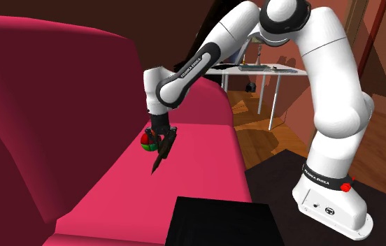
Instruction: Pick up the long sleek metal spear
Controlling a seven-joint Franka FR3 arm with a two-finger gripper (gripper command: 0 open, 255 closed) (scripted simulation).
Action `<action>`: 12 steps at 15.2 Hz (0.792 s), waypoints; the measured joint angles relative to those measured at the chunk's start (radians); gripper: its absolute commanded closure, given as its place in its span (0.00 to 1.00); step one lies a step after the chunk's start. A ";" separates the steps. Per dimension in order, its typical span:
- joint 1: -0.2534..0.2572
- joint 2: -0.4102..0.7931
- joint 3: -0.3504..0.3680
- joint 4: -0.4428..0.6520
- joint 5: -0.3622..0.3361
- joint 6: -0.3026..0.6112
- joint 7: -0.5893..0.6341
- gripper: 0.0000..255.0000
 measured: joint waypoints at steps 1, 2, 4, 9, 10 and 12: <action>-0.003 -0.010 0.004 -0.002 0.006 -0.007 -0.003 1.00; -0.006 -0.018 0.007 -0.001 0.011 -0.015 -0.007 1.00; -0.011 -0.035 0.015 0.003 0.022 -0.035 -0.013 1.00; -0.024 -0.077 0.032 0.016 0.051 -0.085 -0.033 1.00; -0.026 -0.087 0.036 0.017 0.057 -0.094 -0.034 1.00; -0.032 -0.106 0.043 0.020 0.070 -0.114 -0.043 1.00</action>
